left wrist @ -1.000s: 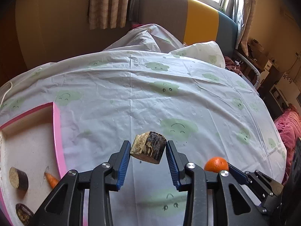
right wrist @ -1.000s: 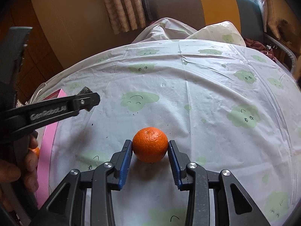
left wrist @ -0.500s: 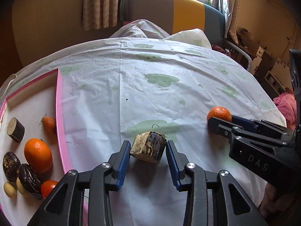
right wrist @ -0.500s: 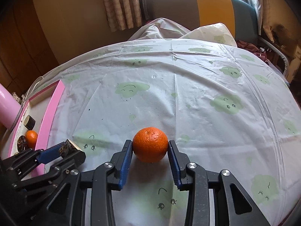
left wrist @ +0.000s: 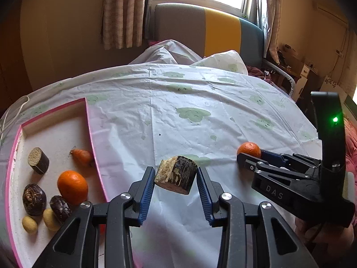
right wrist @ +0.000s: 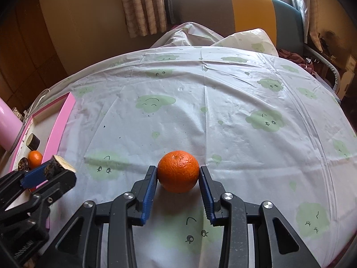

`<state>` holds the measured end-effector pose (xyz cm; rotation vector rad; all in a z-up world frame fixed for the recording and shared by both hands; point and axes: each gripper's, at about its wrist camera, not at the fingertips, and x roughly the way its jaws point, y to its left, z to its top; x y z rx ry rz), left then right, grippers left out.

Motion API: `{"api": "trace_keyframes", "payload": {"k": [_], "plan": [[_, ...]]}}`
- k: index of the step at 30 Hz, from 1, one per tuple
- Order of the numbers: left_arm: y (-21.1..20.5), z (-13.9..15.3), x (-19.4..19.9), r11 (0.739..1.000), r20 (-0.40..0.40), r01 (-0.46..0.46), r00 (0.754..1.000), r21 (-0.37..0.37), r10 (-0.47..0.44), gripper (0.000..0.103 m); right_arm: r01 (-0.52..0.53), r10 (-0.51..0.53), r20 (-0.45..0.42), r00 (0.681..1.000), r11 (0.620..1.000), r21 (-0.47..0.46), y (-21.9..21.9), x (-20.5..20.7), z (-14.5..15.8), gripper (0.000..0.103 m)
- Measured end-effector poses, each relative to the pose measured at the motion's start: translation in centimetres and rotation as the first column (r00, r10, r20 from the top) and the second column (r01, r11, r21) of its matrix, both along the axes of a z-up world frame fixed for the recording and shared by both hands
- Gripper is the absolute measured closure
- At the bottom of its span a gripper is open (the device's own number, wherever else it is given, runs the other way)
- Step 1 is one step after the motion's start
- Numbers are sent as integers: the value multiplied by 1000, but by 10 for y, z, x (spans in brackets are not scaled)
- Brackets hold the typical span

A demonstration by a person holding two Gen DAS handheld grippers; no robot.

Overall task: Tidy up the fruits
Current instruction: 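Place the root chunk in the tray with the left gripper while the right carries the orange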

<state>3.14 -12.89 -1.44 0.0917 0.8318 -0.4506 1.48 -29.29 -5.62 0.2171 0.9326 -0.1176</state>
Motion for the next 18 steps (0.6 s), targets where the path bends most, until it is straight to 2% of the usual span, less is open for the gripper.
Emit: {"api": "trace_keyframes", "payload": {"k": [10, 18], "plan": [[60, 23, -3, 992, 24, -115, 993, -55, 117, 64, -6, 6, -3, 1000, 999, -53, 7, 2, 0, 65], [133, 16, 19, 954, -20, -286, 958, -86, 285, 64, -5, 5, -10, 1000, 997, -80, 10, 4, 1, 65]]}}
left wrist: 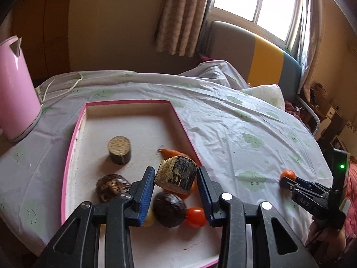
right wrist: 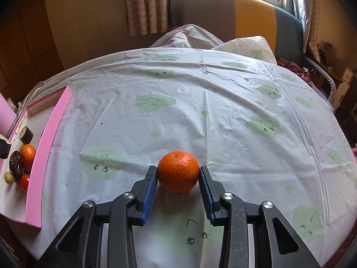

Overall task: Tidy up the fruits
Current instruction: 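Place the root chunk in the tray with the left gripper while the right carries the orange, then lower the orange into the tray with the right gripper and open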

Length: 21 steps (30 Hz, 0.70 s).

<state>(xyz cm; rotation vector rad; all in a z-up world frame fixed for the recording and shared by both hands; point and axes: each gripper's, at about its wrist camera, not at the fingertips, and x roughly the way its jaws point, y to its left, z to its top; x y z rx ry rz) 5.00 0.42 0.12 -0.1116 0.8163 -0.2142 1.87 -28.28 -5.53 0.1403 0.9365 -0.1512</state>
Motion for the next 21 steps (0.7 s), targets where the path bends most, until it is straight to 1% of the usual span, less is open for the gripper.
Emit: {"api": "trace_keyframes", "payload": {"k": [5, 7, 9, 11, 15, 21], "plan": [[23, -11, 18, 998, -23, -55, 998, 15, 55, 64, 0, 0, -3, 1000, 1000, -5, 1, 1, 0, 65], [25, -15, 24, 998, -31, -55, 998, 15, 55, 64, -1, 1, -4, 1000, 1000, -5, 1, 1, 1, 65], [27, -19, 28, 998, -57, -60, 997, 14, 61, 63, -1, 1, -4, 1000, 1000, -3, 1, 1, 1, 65], [29, -19, 28, 998, -60, -68, 996, 10, 69, 56, -2, 1, -4, 1000, 1000, -5, 1, 2, 1, 65], [30, -14, 23, 996, -54, -83, 995, 11, 84, 46, -4, 4, -4, 1000, 1000, -4, 1, 5, 2, 65], [33, -9, 14, 995, -51, -96, 994, 13, 96, 45, -61, 61, 20, 998, 998, -5, 19, 14, 12, 65]]}}
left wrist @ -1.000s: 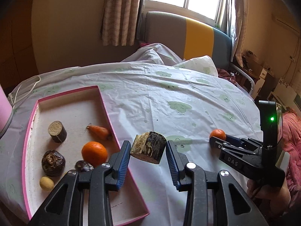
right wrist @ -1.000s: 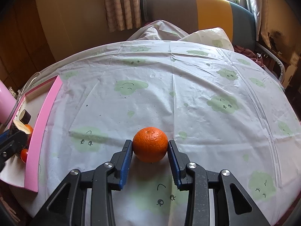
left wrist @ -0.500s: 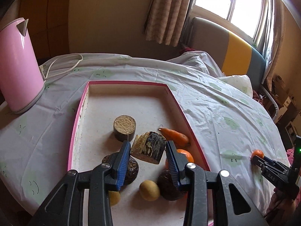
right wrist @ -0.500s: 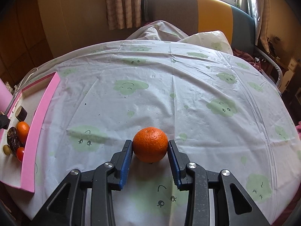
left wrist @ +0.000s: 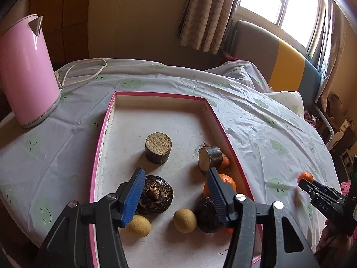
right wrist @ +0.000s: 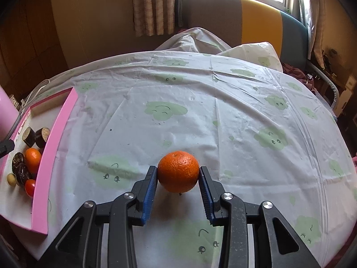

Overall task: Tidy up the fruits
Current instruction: 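Lower the orange into the tray with the right gripper and open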

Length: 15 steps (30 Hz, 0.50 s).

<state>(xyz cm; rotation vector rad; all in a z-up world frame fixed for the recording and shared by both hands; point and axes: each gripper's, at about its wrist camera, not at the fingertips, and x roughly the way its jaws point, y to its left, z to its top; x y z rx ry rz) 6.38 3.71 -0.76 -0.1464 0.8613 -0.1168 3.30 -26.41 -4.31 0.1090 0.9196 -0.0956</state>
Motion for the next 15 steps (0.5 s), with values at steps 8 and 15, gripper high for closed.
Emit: {"api": "trace_keyframes", "payload": {"k": [8, 15], "plan": [[4, 5, -15, 1000, 18, -12, 1000, 13, 11, 45, -168, 166, 41, 985, 983, 74, 55, 16, 19, 65], [15, 9, -27, 999, 28, -44, 999, 17, 44, 45, -365, 355, 90, 930, 922, 131, 124, 33, 42, 65]]}}
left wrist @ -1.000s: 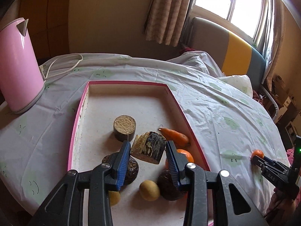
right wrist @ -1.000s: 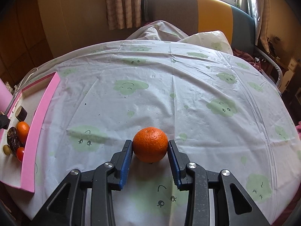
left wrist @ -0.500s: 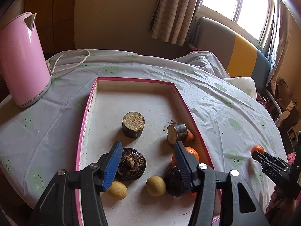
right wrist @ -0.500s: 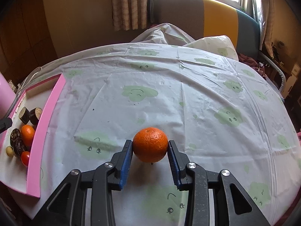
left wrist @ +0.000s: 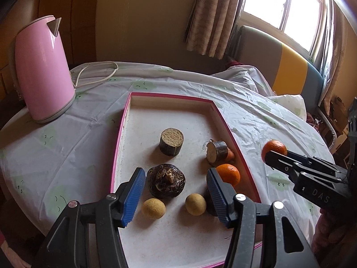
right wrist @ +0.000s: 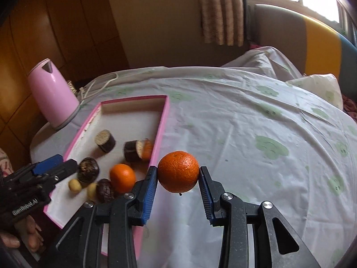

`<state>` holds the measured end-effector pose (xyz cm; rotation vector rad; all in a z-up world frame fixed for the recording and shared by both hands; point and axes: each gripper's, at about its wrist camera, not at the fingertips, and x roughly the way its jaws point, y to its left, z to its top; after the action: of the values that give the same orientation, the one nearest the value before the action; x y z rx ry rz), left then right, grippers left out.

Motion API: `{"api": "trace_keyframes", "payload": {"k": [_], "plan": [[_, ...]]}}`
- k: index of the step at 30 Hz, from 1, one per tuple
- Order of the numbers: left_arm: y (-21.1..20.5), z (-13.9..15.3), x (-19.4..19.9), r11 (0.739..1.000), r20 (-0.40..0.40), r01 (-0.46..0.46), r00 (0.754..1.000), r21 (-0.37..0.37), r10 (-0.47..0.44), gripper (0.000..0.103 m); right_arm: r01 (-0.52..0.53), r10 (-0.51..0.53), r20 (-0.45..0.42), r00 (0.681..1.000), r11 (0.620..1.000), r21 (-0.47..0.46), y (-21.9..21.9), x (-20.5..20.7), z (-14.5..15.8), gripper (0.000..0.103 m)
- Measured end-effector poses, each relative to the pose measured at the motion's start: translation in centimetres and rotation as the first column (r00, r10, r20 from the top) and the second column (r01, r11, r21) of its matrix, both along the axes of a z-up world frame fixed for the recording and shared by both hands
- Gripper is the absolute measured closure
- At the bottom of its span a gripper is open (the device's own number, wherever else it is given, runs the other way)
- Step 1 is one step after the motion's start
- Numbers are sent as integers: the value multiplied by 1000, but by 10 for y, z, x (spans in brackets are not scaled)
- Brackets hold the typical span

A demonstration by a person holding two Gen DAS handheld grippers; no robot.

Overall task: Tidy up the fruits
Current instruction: 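Lower the orange into the tray with the right gripper and open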

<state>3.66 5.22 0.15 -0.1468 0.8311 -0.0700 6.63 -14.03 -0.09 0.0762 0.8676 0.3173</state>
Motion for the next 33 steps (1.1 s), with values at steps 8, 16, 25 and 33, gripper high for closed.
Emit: {"api": "trace_keyframes", "payload": {"k": [8, 16, 25, 33], "plan": [[21, 3, -10, 999, 11, -53, 999, -7, 53, 45, -127, 127, 4, 992, 992, -11, 60, 15, 4, 65], [32, 6, -12, 997, 14, -79, 997, -19, 79, 45, -185, 183, -58, 981, 982, -24, 88, 33, -15, 65], [32, 5, -11, 995, 13, -95, 995, -9, 96, 45, -166, 162, -91, 983, 985, -38, 90, 38, -34, 62], [26, 11, -18, 995, 37, -102, 994, 11, 102, 45, -79, 80, -17, 997, 997, 23, 71, 18, -12, 40]]}}
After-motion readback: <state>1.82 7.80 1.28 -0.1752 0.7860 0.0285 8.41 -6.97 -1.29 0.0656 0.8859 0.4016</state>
